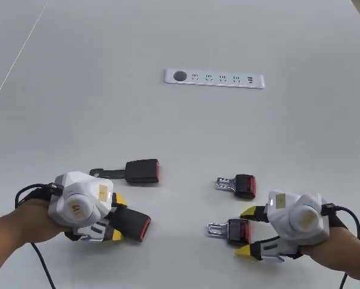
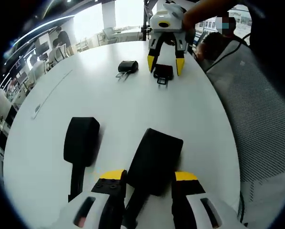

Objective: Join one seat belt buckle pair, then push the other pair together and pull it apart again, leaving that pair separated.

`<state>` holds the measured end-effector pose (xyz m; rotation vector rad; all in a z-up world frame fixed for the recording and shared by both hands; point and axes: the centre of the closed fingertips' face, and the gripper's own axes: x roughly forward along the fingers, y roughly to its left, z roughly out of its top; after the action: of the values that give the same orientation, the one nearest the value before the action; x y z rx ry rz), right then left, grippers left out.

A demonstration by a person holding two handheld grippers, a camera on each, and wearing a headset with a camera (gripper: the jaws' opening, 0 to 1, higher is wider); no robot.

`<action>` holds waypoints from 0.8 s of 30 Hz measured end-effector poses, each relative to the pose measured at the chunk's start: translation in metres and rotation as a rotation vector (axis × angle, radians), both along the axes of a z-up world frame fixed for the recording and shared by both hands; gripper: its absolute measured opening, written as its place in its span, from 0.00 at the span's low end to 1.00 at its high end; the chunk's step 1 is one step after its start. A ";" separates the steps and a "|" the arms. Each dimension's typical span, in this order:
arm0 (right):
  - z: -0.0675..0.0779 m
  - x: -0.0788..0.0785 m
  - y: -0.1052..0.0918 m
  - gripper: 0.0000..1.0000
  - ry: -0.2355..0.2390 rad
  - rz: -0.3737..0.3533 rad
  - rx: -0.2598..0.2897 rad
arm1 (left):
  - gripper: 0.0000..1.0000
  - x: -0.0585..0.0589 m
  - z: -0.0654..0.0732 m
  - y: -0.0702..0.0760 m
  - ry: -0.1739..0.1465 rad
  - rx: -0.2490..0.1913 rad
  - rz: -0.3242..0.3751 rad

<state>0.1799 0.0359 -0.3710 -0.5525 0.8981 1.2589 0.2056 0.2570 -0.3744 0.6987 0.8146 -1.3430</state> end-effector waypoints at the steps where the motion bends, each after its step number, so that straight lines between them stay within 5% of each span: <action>1: 0.000 0.000 0.000 0.45 0.002 -0.003 0.000 | 0.38 0.000 0.000 0.000 0.002 -0.002 0.008; 4: 0.000 0.003 -0.002 0.38 0.001 0.003 -0.017 | 0.38 0.000 0.001 -0.001 -0.009 -0.002 0.025; 24: 0.000 0.007 0.006 0.36 -0.003 0.031 -0.069 | 0.37 0.003 0.001 -0.003 -0.003 0.023 0.133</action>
<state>0.1874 0.0416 -0.3710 -0.6250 0.9362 1.2579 0.2088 0.2544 -0.3734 0.6528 0.8605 -1.2139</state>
